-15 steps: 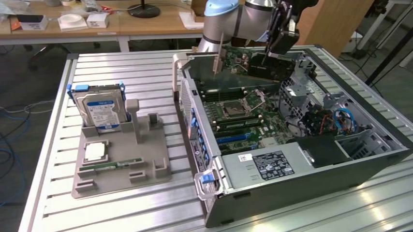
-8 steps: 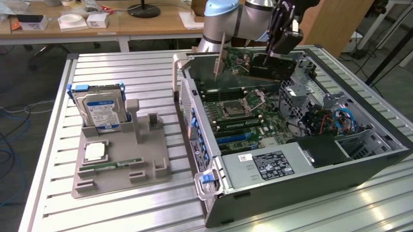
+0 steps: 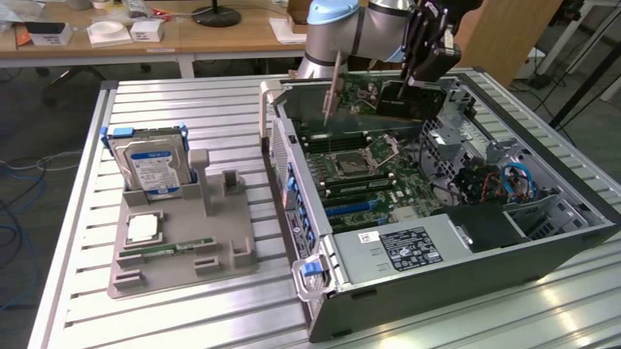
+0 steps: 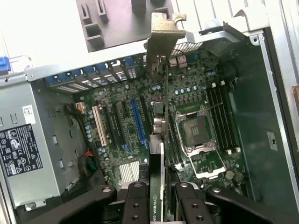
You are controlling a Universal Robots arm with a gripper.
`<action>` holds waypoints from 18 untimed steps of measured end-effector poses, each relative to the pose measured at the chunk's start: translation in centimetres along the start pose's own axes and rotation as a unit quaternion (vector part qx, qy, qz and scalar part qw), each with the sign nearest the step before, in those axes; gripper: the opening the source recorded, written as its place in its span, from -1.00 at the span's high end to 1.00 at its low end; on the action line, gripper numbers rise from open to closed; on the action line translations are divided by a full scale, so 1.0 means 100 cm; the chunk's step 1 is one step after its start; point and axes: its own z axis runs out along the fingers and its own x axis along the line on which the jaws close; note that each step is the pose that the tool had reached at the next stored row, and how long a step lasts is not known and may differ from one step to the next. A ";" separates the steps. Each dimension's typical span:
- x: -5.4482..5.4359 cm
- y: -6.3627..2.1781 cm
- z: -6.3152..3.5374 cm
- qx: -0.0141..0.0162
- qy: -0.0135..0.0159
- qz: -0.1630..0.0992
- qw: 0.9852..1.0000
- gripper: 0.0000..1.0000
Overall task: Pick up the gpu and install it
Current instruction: 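Insert the gpu into the slot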
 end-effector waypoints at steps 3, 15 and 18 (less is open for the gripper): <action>0.000 -0.0007 0.0000 0.000 0.001 -0.013 1.000 0.47; -0.001 -0.0029 -0.0001 -0.001 0.003 -0.067 0.998 0.47; -0.001 -0.0033 -0.0002 -0.001 0.004 -0.077 0.997 0.47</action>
